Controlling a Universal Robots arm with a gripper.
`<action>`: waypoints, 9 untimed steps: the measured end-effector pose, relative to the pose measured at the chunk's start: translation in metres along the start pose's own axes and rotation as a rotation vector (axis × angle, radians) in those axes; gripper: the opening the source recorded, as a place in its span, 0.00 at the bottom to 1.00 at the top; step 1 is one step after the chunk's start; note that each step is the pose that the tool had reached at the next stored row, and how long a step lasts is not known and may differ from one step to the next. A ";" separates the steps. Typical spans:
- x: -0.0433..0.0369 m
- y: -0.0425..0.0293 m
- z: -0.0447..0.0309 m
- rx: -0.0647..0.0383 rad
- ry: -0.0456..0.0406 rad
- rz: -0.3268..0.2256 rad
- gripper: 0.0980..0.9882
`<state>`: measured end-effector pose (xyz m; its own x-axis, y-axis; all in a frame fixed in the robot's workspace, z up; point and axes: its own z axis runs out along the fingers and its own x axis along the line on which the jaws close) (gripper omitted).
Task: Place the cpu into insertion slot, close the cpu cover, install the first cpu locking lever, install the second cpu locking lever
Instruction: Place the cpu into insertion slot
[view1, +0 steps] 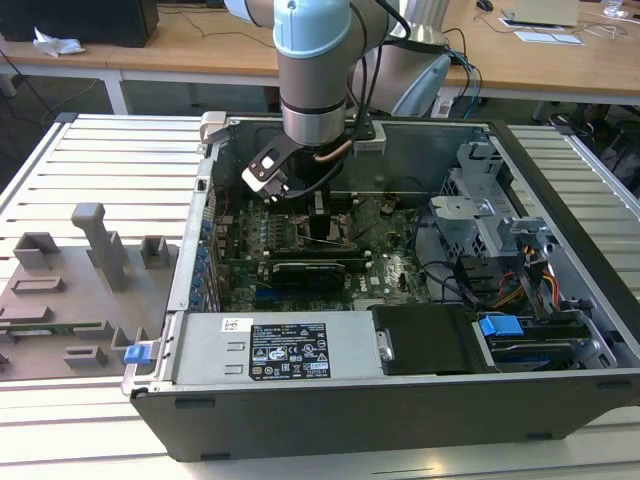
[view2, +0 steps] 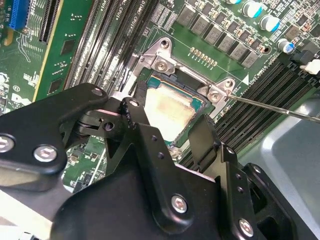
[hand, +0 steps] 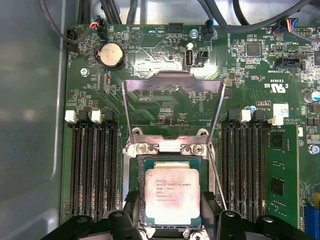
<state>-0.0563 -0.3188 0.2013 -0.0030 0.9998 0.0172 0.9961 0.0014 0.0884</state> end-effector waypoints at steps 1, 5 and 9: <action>0.0000 -0.0001 0.0000 0.000 0.0000 0.000 0.57; 0.0004 -0.0008 0.0000 0.000 0.0001 0.000 0.57; 0.0014 -0.0009 0.0001 0.000 0.0000 0.000 0.57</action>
<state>-0.0572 -0.3175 0.2011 -0.0031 0.9998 0.0172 0.9961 0.0015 0.0884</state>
